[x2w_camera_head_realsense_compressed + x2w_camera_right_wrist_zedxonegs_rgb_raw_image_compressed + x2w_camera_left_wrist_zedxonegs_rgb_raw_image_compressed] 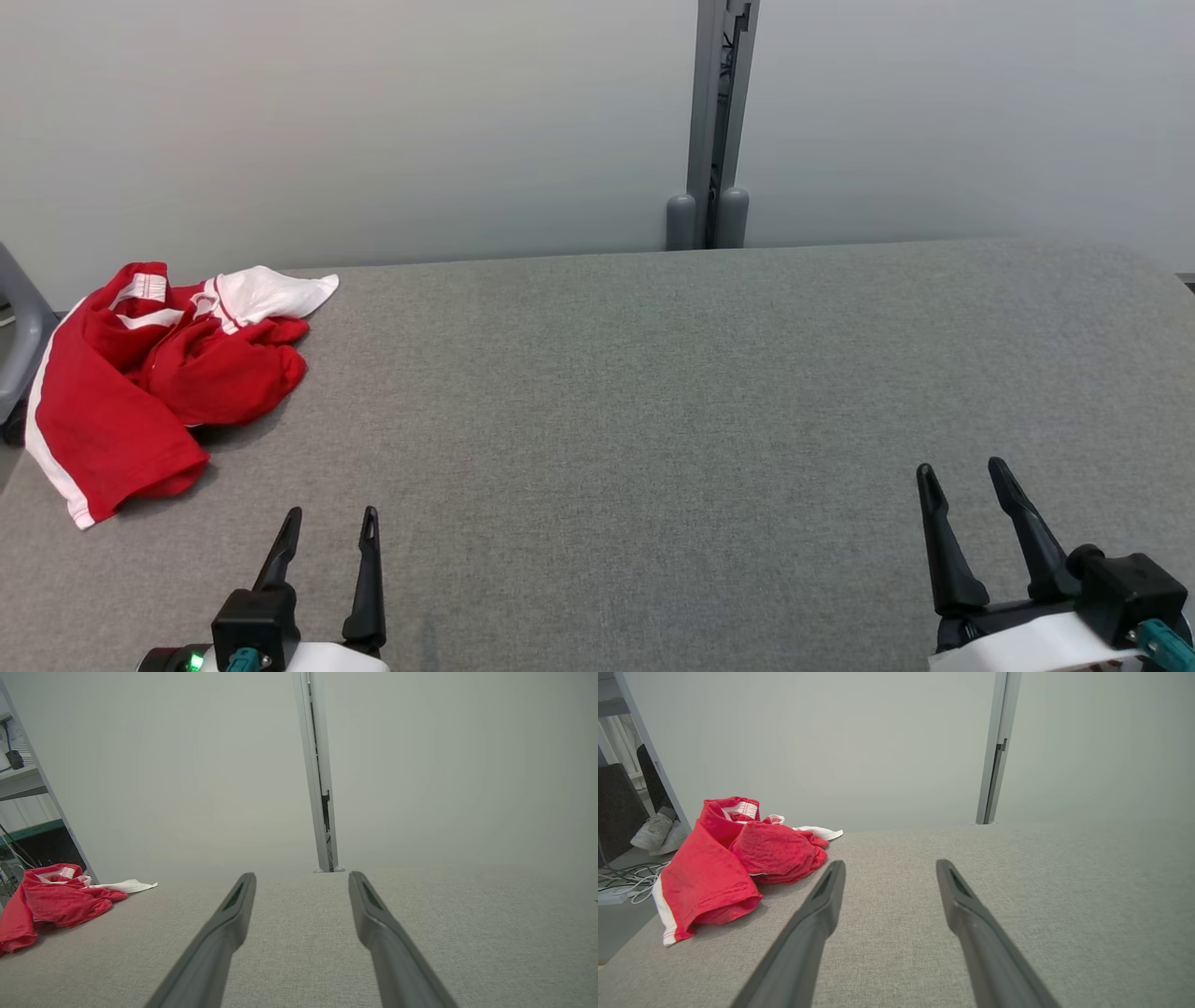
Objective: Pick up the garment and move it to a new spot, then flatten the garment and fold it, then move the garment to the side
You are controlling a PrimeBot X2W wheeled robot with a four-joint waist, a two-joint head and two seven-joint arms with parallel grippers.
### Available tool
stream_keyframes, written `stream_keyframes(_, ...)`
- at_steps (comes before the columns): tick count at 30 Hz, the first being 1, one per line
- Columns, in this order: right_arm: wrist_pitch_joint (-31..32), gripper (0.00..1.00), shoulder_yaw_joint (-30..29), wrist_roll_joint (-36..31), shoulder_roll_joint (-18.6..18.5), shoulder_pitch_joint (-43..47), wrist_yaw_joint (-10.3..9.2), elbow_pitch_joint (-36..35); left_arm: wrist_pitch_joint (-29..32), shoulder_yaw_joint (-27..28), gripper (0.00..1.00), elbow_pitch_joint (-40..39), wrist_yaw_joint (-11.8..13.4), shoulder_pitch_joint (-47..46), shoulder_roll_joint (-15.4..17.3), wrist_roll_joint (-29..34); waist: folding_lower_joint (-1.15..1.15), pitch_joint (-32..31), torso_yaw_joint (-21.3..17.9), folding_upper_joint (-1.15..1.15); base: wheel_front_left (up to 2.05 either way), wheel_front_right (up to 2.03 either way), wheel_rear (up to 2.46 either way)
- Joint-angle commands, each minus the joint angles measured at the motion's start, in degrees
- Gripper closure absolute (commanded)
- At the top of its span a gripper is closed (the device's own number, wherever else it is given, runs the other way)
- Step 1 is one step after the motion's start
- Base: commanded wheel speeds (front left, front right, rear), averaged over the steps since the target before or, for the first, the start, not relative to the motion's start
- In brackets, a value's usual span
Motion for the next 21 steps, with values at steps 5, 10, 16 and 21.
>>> stream_keyframes(5,-0.79,0.00,-0.51,-1.58,-0.51,0.92,0.13,2.17,-0.64,0.25,0.00,0.36,0.41,-0.09,0.27,1.89,0.00,-0.21,0.22,0.00,0.00,0.00,0.00)
stream_keyframes(10,-0.79,0.00,-0.78,-1.15,-0.50,-0.16,0.13,4.01,-0.63,0.38,0.00,0.34,0.30,-0.16,0.20,1.81,0.00,-0.07,0.29,0.00,0.00,0.00,0.00)
stream_keyframes(16,-0.79,0.00,-0.63,-1.10,-0.50,-0.83,0.13,4.69,-0.63,0.42,0.00,0.39,0.21,-0.20,0.11,1.69,0.00,0.10,0.27,0.00,0.00,0.00,0.00)
stream_keyframes(21,-0.79,0.00,-0.49,-1.12,-0.49,-0.91,0.13,4.83,-0.63,0.45,0.00,0.51,0.12,-0.25,0.02,1.51,0.00,0.11,0.28,0.00,0.00,0.00,0.00)
